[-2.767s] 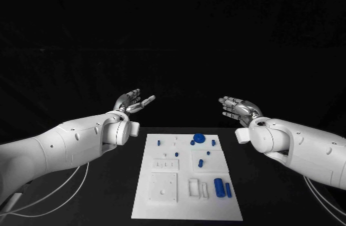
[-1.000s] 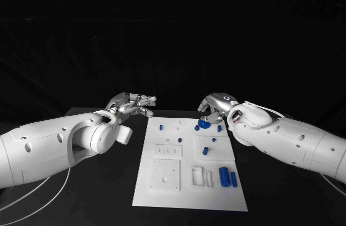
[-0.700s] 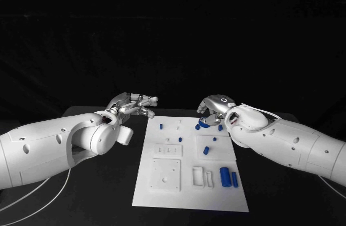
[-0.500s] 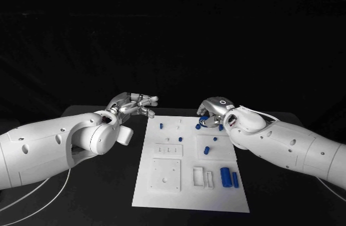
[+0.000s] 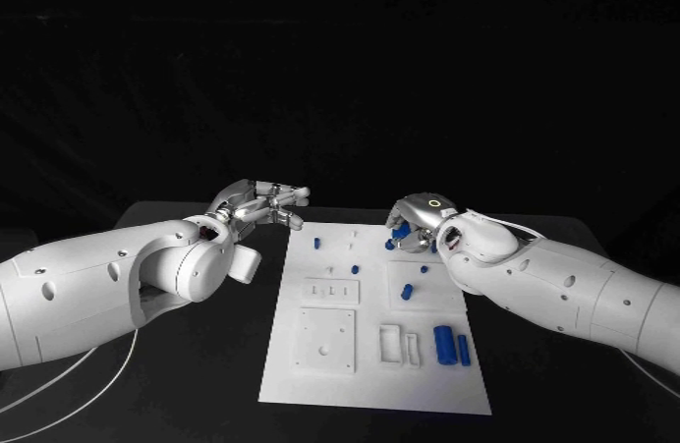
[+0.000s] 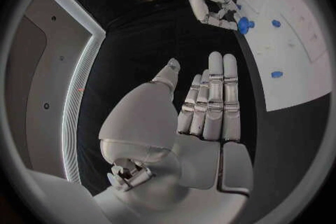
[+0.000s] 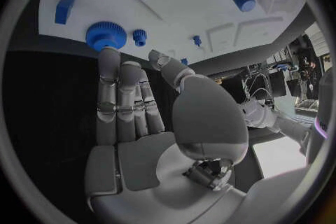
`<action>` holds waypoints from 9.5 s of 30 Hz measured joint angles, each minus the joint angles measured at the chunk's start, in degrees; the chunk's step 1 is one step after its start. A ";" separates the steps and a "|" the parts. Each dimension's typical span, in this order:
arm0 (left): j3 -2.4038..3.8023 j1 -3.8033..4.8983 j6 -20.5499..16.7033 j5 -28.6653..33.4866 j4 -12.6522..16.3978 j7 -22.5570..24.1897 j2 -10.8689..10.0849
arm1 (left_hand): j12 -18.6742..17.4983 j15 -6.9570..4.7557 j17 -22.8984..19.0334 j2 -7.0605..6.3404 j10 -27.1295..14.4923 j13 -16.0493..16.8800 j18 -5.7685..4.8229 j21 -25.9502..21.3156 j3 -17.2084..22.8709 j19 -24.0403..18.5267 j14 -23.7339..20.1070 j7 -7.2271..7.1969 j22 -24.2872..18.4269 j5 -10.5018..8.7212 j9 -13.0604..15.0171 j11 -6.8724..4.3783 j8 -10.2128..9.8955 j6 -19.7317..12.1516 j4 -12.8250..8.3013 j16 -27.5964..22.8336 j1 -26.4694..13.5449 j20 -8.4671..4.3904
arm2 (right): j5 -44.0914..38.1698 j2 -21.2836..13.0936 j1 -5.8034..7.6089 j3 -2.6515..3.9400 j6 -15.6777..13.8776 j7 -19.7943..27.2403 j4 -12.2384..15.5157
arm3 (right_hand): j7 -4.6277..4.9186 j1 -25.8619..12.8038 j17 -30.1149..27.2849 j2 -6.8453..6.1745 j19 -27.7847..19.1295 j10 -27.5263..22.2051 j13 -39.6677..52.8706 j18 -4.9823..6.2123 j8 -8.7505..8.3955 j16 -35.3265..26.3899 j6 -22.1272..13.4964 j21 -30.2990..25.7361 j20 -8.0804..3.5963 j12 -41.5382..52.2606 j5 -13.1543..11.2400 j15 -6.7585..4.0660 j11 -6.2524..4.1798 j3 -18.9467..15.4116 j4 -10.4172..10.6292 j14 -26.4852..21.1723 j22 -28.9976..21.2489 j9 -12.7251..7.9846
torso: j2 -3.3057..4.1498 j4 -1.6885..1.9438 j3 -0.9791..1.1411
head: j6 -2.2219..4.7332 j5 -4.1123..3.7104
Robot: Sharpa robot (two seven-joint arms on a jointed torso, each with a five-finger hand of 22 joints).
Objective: Assemble the parts on the task board
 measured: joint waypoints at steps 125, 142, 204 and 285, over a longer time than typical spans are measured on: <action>0.03 0.02 0.66 0.40 -0.95 -0.12 1.04 | 0.00 0.00 0.38 0.00 -0.62 0.01 -0.02 1.99 0.28 0.01 0.00 0.00 -0.50 0.00 -0.01 0.21 0.00 0.00 0.28 1.77 0.01 0.00 | -2.66 4.33 -0.28 0.31 -7.00 -5.38 -0.18 | -2.35 1.22 1.51 2.87 4.49 9.94 0.07 -3.63 -0.19 -0.69 9.29 -2.04 -2.65 -0.13 -3.98 -2.58 -1.74 6.47 -1.41 1.14 22.72 2.56 | 1.62 0.42 -0.91 | -0.10 0.41; 0.03 0.31 0.69 0.44 -0.70 -0.11 1.53 | 0.00 0.00 0.37 0.00 -0.62 0.01 -0.02 2.22 0.28 0.01 0.01 0.01 -0.82 0.00 -0.02 0.21 0.00 -0.41 0.28 1.77 0.01 0.00 | -2.59 7.60 -0.21 0.32 -8.80 -5.37 -3.91 | -2.35 1.21 1.56 2.86 4.48 9.94 0.07 -3.69 -0.22 -0.91 9.27 -2.29 -2.64 0.00 -3.99 -2.54 -1.74 6.47 -1.41 1.18 23.34 2.45 | 2.75 1.26 -1.28 | 0.65 0.32; 0.07 0.63 1.33 0.49 -1.17 -0.23 2.29 | 0.00 0.00 0.32 0.00 -0.82 0.00 -0.01 2.45 0.27 -0.20 0.00 0.01 -1.55 0.00 -0.02 0.41 0.00 -0.41 0.28 2.00 0.01 0.21 | -0.42 11.25 -0.23 0.30 -7.36 -4.23 -9.18 | 0.64 -0.36 0.19 1.96 4.11 -1.51 -0.09 -1.10 0.01 -2.48 -1.00 -12.42 -0.83 0.22 -3.27 -0.62 0.69 5.68 -0.31 -0.42 23.25 -0.21 | 3.35 1.63 -1.62 | 0.68 0.75; 0.03 1.15 2.65 0.61 -4.46 -0.43 2.37 | 0.00 -0.08 0.28 0.00 -0.82 0.02 -0.01 3.03 0.27 -0.41 -0.33 0.22 -2.08 0.00 -0.02 0.41 0.00 -0.61 0.28 2.00 0.01 0.00 | 13.70 1.02 -0.82 6.76 8.14 -3.61 -8.01 | 0.02 2.20 26.33 2.19 4.17 7.29 67.76 -3.28 0.00 14.03 -6.62 16.96 -3.15 60.58 9.13 -2.79 -3.99 -23.72 7.76 2.58 26.72 0.51 | 2.73 0.16 -1.12 | 0.73 1.47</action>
